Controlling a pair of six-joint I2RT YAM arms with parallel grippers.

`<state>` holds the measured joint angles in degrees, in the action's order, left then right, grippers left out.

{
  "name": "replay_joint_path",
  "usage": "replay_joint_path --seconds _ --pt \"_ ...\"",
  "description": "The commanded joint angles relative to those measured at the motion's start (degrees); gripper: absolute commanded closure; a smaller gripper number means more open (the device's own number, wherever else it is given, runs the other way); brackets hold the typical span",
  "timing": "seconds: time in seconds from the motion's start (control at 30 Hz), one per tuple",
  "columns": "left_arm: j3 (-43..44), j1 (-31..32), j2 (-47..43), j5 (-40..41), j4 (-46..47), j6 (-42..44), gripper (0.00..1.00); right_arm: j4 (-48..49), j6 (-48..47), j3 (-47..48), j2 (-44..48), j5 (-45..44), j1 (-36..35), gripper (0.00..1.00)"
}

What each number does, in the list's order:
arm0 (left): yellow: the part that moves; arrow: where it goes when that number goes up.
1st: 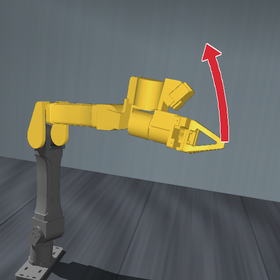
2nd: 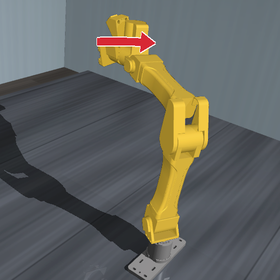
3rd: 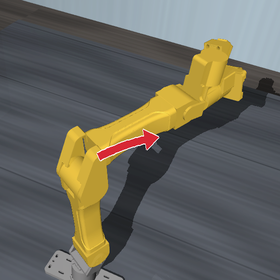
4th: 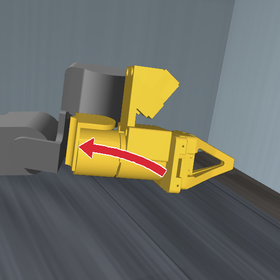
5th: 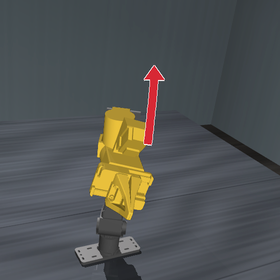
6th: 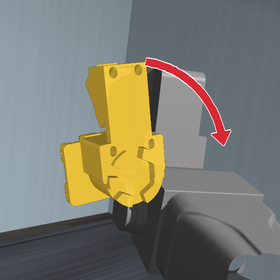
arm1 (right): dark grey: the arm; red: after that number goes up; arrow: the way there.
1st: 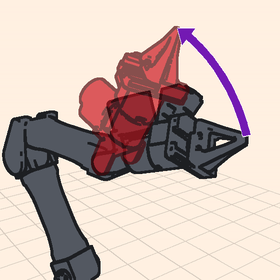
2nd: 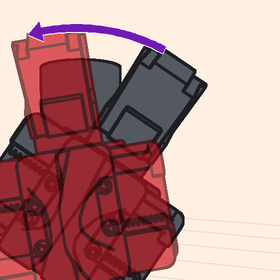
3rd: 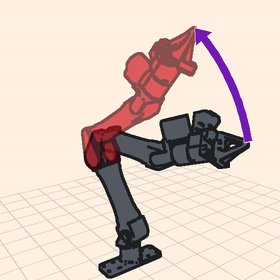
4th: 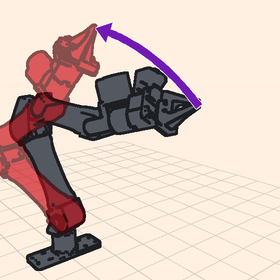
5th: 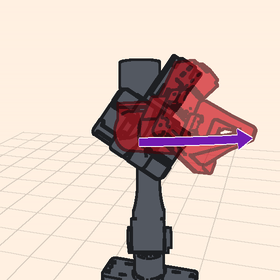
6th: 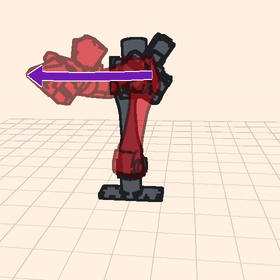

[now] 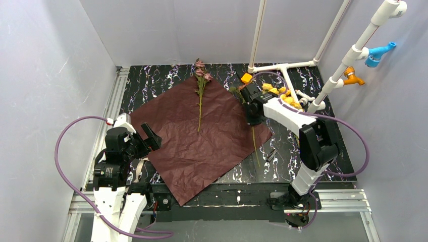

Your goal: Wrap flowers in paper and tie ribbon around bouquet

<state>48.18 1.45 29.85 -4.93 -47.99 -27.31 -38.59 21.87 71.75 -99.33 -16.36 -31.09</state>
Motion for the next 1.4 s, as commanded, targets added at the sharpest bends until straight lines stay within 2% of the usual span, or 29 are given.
replay_joint_path --seconds 0.0,0.1,0.27,0.63,0.83,0.93,1.0,1.37 --pt "-0.46 -0.31 -0.12 -0.06 -0.18 0.05 0.03 -2.66 -0.4 7.41 4.72 2.1 0.33 0.99" --pt "-0.55 -0.38 -0.19 -0.16 -0.02 0.06 0.03 -0.5 0.98 11.44 3.09 7.85 0.33 0.99" --pt "-0.56 -0.42 -0.16 -0.3 0.06 0.15 0.03 1.77 5.51 22.25 -6.12 15.05 -0.23 0.99" --pt "-0.58 -0.49 0.06 -0.59 0.16 0.22 0.03 15.18 26.43 34.78 -21.19 18.63 -1.72 0.99" --pt "-0.61 -0.66 0.09 -0.63 0.21 0.33 0.03 18.69 32.93 39.33 -28.24 19.15 -2.68 0.99" --pt "-0.63 -0.66 0.13 -0.77 0.35 0.38 0.03 23.91 35.64 38.63 -29.76 20.05 -2.83 0.99" --pt "-0.64 -0.71 0.12 -0.81 0.35 0.42 0.03 26.21 36.54 39.0 -31.2 21.27 -2.81 0.99" --pt "-0.64 -0.75 -0.01 -1.05 0.44 0.5 0.03 22.8 34.69 45.11 -38.46 22.49 -2.78 0.99"
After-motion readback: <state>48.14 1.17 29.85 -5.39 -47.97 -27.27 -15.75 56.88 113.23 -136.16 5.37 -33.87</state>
